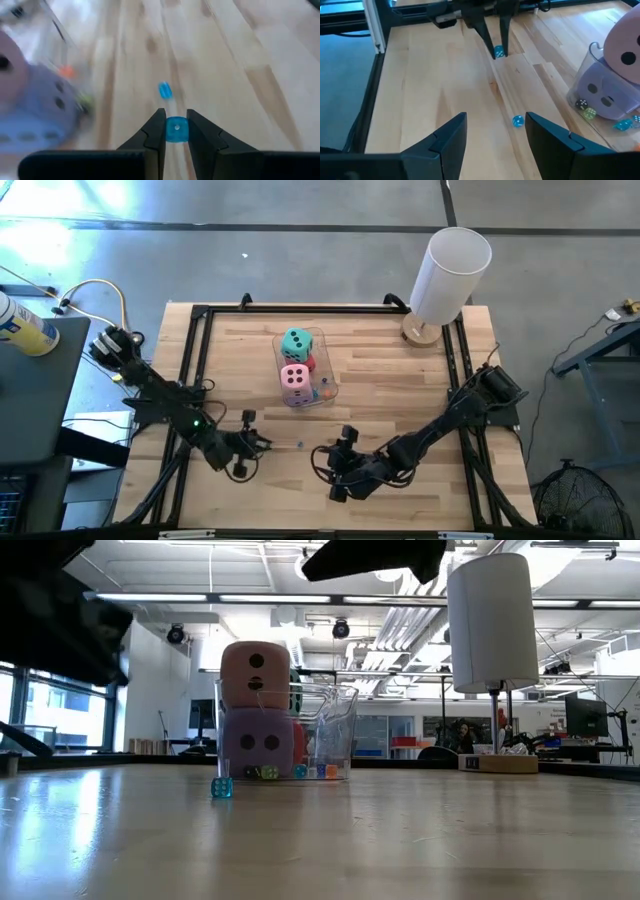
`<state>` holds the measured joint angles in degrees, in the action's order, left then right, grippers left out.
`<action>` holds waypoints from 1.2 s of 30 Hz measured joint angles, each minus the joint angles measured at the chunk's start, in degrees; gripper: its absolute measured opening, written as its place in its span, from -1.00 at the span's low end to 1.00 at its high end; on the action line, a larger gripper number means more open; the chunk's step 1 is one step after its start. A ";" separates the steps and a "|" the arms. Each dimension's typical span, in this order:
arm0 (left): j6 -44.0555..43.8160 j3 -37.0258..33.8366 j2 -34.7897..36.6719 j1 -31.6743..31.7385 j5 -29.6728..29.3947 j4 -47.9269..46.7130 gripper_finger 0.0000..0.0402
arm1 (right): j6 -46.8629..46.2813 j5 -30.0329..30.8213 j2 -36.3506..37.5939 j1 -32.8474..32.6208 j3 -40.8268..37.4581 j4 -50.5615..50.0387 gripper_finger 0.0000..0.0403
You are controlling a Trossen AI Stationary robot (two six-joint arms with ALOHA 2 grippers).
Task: Pick & Place Dice
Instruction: Put the small light blue die into the transparent bin
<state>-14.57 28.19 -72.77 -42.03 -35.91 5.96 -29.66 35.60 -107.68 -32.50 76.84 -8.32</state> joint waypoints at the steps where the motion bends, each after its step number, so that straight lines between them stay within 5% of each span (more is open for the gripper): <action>1: 1.12 0.87 0.36 0.97 0.05 0.06 -0.74 | 0.32 -0.05 0.00 0.21 0.00 -0.01 -0.05; 7: 2.98 9.11 2.31 8.47 6.01 -8.76 -0.74 | 5.18 0.47 0.00 1.52 0.00 0.09 -0.05; 15: 17.37 17.49 2.88 19.47 17.91 -14.80 -0.74 | 10.77 5.78 0.61 3.15 0.00 -0.66 -0.05; 26: 27.64 18.03 10.36 36.88 36.24 -15.55 -0.73 | 13.52 15.18 4.15 2.89 0.02 -6.14 -0.05; 33: 28.72 18.07 13.55 49.27 38.03 -15.21 -0.73 | 14.96 16.50 4.15 3.50 0.00 -6.58 -0.05; 36: 29.06 18.07 11.77 55.32 47.19 -15.27 -0.73 | 14.91 16.43 4.15 3.79 0.00 -6.59 -0.05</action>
<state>14.50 46.26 -61.00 13.28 11.28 -9.31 -14.75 52.03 -103.53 -28.71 76.84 -14.91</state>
